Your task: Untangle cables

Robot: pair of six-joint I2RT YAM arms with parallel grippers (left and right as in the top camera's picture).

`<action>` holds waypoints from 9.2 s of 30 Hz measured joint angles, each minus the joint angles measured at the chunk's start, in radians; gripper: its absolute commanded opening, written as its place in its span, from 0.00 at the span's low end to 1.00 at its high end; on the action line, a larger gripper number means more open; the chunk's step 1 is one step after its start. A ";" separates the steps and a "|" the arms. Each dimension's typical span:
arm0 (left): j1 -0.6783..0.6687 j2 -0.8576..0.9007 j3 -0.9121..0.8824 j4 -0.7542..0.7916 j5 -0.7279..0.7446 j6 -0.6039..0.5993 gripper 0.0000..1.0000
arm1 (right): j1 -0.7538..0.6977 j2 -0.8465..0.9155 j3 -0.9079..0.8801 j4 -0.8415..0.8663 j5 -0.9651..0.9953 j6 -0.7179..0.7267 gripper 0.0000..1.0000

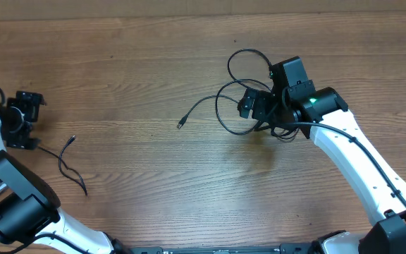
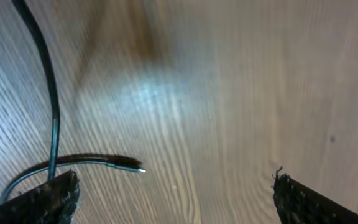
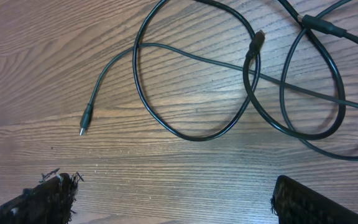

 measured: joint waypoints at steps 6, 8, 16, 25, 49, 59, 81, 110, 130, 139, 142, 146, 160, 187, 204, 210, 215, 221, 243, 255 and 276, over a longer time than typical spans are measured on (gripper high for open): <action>-0.001 -0.064 0.174 -0.156 0.077 0.199 0.99 | 0.000 0.000 0.000 -0.008 0.000 -0.001 1.00; -0.006 -0.121 0.206 -0.159 0.119 0.266 1.00 | 0.000 0.000 0.000 -0.021 0.000 0.000 1.00; -0.086 -0.439 0.258 -0.211 0.197 0.402 1.00 | -0.034 -0.026 0.047 -0.227 0.056 -0.001 1.00; -0.373 -0.693 0.258 -0.355 0.164 0.447 0.99 | -0.134 -0.329 0.124 -0.370 0.138 0.000 1.00; -0.803 -0.797 -0.265 -0.247 -0.116 0.147 1.00 | -0.144 0.078 0.122 -0.187 0.093 -0.403 0.96; -0.804 -0.789 -0.267 -0.213 -0.116 0.130 1.00 | -0.142 0.355 0.116 -0.124 0.044 -0.503 0.75; -0.804 -0.755 -0.267 -0.210 -0.116 0.120 0.99 | -0.040 0.402 0.455 -0.321 -0.201 -0.484 0.04; -0.845 -0.707 -0.270 -0.084 0.040 0.315 0.99 | -0.068 0.232 0.846 -0.290 -0.666 -0.373 0.04; -1.093 -0.648 -0.609 0.650 0.223 0.571 1.00 | -0.137 0.232 0.846 -0.174 -0.664 -0.276 0.04; -1.239 -0.430 -0.629 0.849 -0.037 0.578 0.99 | -0.137 0.230 0.846 -0.174 -0.665 -0.223 0.04; -1.245 -0.363 -0.631 0.856 -0.111 0.578 1.00 | -0.138 0.227 0.846 -0.174 -0.666 -0.217 0.04; -1.244 -0.298 -0.634 0.860 -0.161 0.609 1.00 | -0.138 0.224 0.846 -0.174 -0.666 -0.213 0.04; -1.244 -0.174 -0.638 0.958 -0.263 0.684 0.24 | -0.138 0.223 0.846 -0.209 -0.665 -0.209 0.04; -1.187 -0.262 -0.560 0.699 -0.444 0.611 0.05 | -0.138 0.222 0.843 -0.528 -0.100 -0.201 0.04; -0.592 -0.651 -0.202 0.566 -0.431 0.571 0.05 | -0.261 0.218 0.454 -0.398 0.277 -0.054 0.04; -0.502 -0.631 -0.202 0.540 -0.307 0.568 0.04 | -0.432 0.219 0.396 -0.356 0.289 -0.033 0.04; -0.491 -0.619 -0.202 0.540 -0.287 0.568 0.05 | -0.540 0.226 0.396 -0.353 0.280 -0.030 0.13; -0.491 -0.606 -0.202 0.540 -0.240 0.568 0.05 | -0.544 0.227 0.396 -0.351 0.204 -0.025 0.48; -0.491 -0.604 -0.202 0.509 -0.100 0.568 0.04 | -0.096 0.229 0.158 -0.092 -0.174 -0.097 0.80; -0.491 -0.604 -0.202 0.487 -0.096 0.568 0.05 | 0.102 0.231 -0.082 0.249 -0.155 -0.133 0.61; -0.491 -0.604 -0.202 0.465 -0.096 0.568 0.04 | 0.224 0.315 -0.151 0.325 0.135 -0.225 0.37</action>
